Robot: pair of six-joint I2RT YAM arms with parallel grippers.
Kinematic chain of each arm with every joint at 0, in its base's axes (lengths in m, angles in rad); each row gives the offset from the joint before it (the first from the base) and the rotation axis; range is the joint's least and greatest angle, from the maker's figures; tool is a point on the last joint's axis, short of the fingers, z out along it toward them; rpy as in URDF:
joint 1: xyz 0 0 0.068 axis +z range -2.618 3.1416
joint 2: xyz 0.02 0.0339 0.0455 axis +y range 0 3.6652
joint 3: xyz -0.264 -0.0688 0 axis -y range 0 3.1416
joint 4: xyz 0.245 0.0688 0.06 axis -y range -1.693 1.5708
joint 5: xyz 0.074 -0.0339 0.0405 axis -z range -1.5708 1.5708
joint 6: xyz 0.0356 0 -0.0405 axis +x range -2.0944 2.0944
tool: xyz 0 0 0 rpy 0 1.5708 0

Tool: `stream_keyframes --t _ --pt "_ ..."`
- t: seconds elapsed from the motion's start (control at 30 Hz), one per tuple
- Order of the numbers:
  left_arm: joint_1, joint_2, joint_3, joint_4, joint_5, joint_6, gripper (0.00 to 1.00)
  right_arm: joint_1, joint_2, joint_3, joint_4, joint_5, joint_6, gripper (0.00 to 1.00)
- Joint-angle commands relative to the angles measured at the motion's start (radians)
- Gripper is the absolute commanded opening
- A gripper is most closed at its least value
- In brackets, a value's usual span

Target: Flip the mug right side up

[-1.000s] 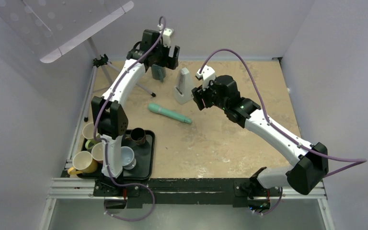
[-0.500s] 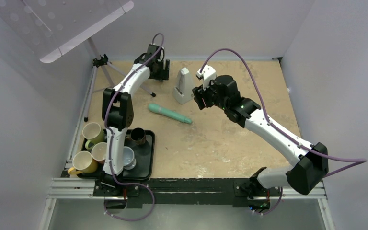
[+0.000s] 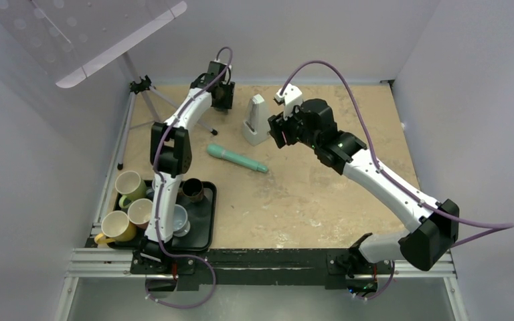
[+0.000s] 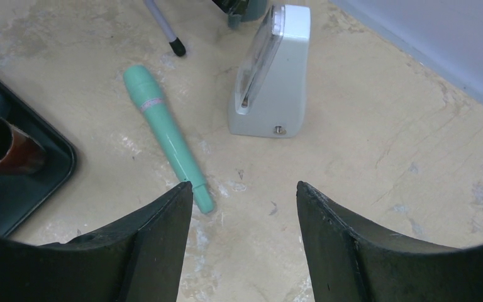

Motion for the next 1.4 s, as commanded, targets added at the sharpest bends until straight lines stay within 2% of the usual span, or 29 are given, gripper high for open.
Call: stream_keyframes --t 0.0,0.17,0.3,0.4,0.43,0.53,0.7,0.73,0.77,0.8,0.83,0.97,1.13,1.3,1.37 --pt "0.021 -0.013 0.043 -0.001 -0.017 0.008 0.53 0.000 0.017 0.086 0.002 -0.018 0.001 0.64" --pt "0.055 -0.031 0.010 -0.007 -0.024 -0.011 0.46 -0.001 0.011 0.092 0.007 -0.013 -0.010 0.64" --pt "0.062 -0.042 -0.018 -0.013 0.019 -0.010 0.37 0.000 0.002 0.093 0.004 -0.009 -0.013 0.64" --pt "0.072 -0.054 -0.046 -0.009 0.019 -0.034 0.25 0.000 -0.005 0.089 0.000 -0.004 -0.014 0.64" --pt "0.074 -0.053 -0.044 -0.007 0.025 -0.036 0.25 -0.001 -0.008 0.085 0.000 -0.002 -0.016 0.64" --pt "0.073 -0.040 -0.026 -0.007 0.068 -0.014 0.40 0.000 -0.011 0.085 0.001 -0.004 -0.017 0.64" --pt "0.076 -0.023 0.000 -0.022 0.101 -0.008 0.41 0.000 -0.011 0.087 -0.001 -0.008 -0.016 0.64" --pt "0.077 -0.021 0.003 -0.024 0.104 -0.008 0.34 -0.001 -0.012 0.087 -0.002 -0.008 -0.015 0.64" --pt "0.077 -0.023 0.001 -0.023 0.103 -0.010 0.22 -0.002 -0.014 0.088 -0.003 -0.008 -0.014 0.64" --pt "0.077 -0.026 -0.003 -0.023 0.099 -0.010 0.05 -0.001 -0.017 0.086 -0.002 -0.008 -0.012 0.64" --pt "0.077 -0.031 -0.011 -0.018 0.092 -0.013 0.00 -0.001 -0.020 0.086 -0.001 -0.007 -0.009 0.64" --pt "0.079 -0.086 -0.080 0.025 0.114 -0.013 0.00 -0.001 -0.043 0.072 0.017 -0.003 0.011 0.64" --pt "0.086 -0.222 -0.095 0.007 0.364 -0.012 0.00 -0.011 -0.076 0.073 0.073 -0.045 0.051 0.65" --pt "0.113 -0.377 -0.116 -0.030 0.479 -0.048 0.00 -0.023 -0.091 0.108 0.143 -0.146 0.160 0.69" --pt "0.127 -0.427 -0.119 -0.057 0.539 -0.084 0.00 -0.030 -0.105 0.091 0.200 -0.191 0.211 0.75"
